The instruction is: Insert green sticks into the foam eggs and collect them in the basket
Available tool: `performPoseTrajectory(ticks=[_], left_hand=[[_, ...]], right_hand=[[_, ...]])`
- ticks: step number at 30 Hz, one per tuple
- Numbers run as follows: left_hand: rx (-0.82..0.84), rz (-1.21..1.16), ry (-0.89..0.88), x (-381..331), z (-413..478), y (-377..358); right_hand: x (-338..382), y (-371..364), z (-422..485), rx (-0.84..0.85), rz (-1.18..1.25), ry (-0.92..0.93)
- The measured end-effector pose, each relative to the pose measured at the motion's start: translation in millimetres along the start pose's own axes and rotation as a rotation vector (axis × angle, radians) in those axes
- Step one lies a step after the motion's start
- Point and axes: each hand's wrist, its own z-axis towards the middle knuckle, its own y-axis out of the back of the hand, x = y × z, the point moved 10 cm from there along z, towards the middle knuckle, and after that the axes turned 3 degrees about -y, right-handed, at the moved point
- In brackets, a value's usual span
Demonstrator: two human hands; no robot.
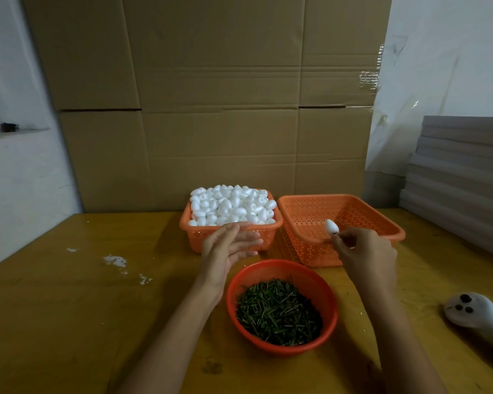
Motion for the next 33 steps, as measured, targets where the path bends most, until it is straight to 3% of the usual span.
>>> performPoseTrajectory(ticks=[26, 33], left_hand=[[-0.025, -0.011, 0.021, -0.3, 1.3, 2.7], [-0.066, -0.012, 0.002, -1.3, 2.9, 7.1]], right_hand=[[-0.1, 12.0, 0.0, -0.042, -0.005, -0.032], [18.1, 28.9, -6.8, -0.17, 0.237, 0.053]])
